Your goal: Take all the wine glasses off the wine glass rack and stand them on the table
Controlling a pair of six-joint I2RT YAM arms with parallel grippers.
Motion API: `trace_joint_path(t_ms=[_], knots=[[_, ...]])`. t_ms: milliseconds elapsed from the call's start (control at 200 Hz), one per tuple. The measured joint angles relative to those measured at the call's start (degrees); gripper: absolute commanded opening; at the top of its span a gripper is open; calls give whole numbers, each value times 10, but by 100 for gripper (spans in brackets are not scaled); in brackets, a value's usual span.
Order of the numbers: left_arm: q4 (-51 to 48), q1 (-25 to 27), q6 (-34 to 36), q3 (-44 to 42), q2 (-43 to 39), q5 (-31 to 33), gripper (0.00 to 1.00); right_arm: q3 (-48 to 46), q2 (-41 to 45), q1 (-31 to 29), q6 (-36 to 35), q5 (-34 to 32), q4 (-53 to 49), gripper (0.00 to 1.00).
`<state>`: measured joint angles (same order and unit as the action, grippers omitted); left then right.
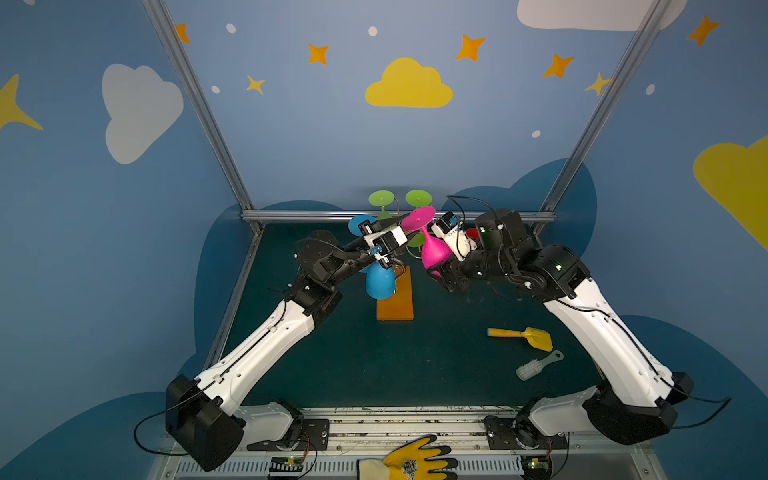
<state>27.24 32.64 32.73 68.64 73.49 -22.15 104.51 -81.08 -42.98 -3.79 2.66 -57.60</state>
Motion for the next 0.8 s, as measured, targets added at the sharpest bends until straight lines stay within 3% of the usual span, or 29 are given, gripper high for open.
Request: trace_joint_path(t_ms=[235, 305, 415, 476, 801], knots=[[-12, -2, 22, 0, 0, 8, 7, 7, -4, 0, 7, 11, -11, 47], [-20, -7, 32, 0, 0, 17, 5, 12, -3, 0, 11, 13, -13, 53], [-23, -8, 34, 0, 0, 26, 3, 14, 3, 0, 15, 15, -11, 74], [-24, -8, 33, 0, 0, 30, 3, 9, 9, 0, 18, 17, -5, 80], [-28, -2, -37, -27, -30, 75, 3, -71, 85, 25, 37, 69, 102, 89]])
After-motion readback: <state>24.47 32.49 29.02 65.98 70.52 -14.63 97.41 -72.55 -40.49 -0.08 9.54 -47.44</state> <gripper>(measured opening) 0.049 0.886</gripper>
